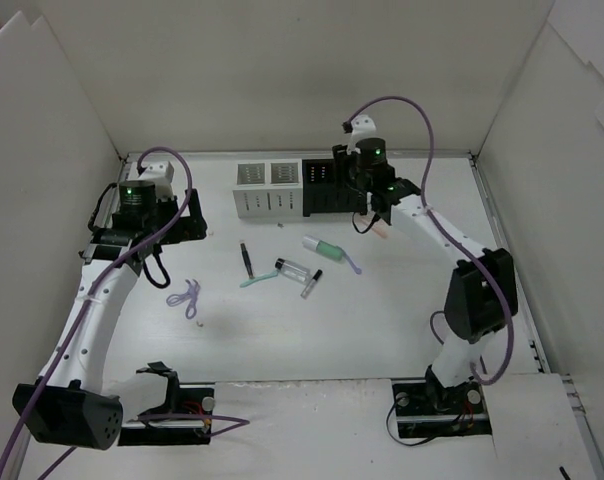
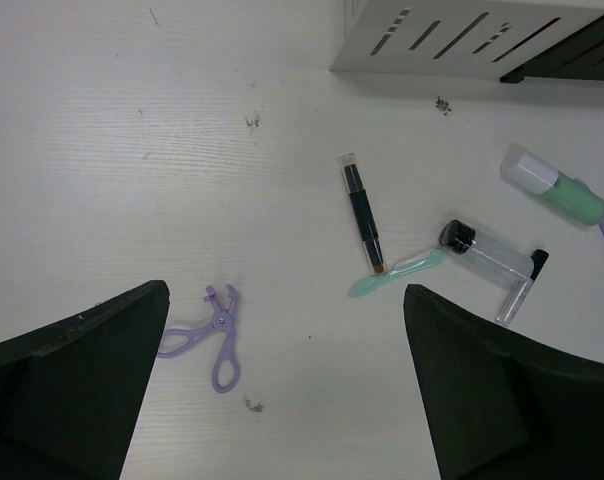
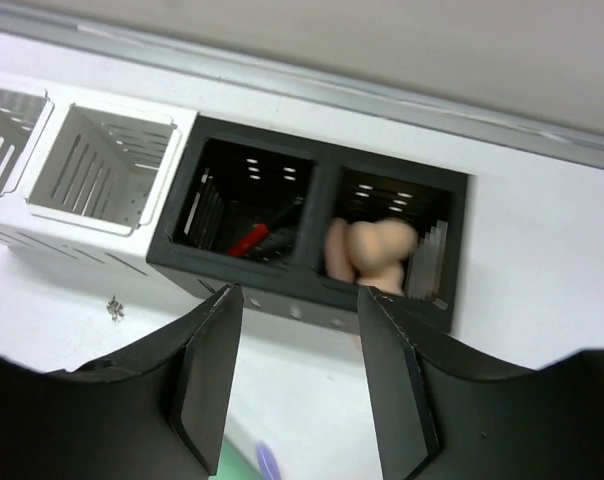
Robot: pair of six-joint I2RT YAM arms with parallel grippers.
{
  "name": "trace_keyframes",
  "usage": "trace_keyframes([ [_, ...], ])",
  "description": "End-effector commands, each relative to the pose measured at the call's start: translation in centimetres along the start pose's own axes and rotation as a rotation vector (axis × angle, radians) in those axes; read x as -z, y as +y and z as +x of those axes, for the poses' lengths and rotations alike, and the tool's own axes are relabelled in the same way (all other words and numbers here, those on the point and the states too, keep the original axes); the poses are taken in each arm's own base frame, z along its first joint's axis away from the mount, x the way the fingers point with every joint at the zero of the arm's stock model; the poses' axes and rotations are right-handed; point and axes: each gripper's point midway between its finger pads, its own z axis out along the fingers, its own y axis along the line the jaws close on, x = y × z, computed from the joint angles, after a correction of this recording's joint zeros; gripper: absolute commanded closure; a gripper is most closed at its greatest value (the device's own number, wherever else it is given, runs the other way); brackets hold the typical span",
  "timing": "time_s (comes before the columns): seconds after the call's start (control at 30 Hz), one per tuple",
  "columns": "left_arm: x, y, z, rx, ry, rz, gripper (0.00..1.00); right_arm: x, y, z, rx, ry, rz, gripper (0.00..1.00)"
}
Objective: Organize the makeup
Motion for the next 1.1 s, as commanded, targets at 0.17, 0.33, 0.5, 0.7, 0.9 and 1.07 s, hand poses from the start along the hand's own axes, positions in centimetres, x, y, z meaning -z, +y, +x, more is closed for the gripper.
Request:
trace_keyframes([
  [0.17, 1.0, -0.3, -2.2, -0.001, -0.093, 0.014, 0.00, 9.3, -6.8, 2.7, -0.073, 0.124, 0.098, 0.54],
  [0.33, 0.7, -0.4, -2.0, -0.001, -0.082, 0.020, 0.00, 10.3, -8.5, 9.0, -0.183, 0.296, 0.079, 0.51],
  [0.5, 0.5, -0.4, -1.9, -0.001, -0.075, 0.022, 0.00, 9.5, -9.0, 13.1, -0.234, 0.431, 0.052, 0.48],
  [0.7, 0.0, -0.5, -1.6, -0.003, -0.059, 0.028, 0.01, 7.5, -9.5, 16.0, -0.220, 0.566, 0.058, 0.48],
  [0.9, -0.2, -0.5, -1.4, -0.006, -0.046, 0.030, 0.01, 5.0, -10.3, 17.0, -0.213, 0.616, 0.051, 0.49],
  [1.07, -0.3, -0.5, -1.3, -0.006, -0.042, 0.030, 0.01, 3.1, -11.8, 17.0, -0.214, 0.635, 0.047, 0.51],
])
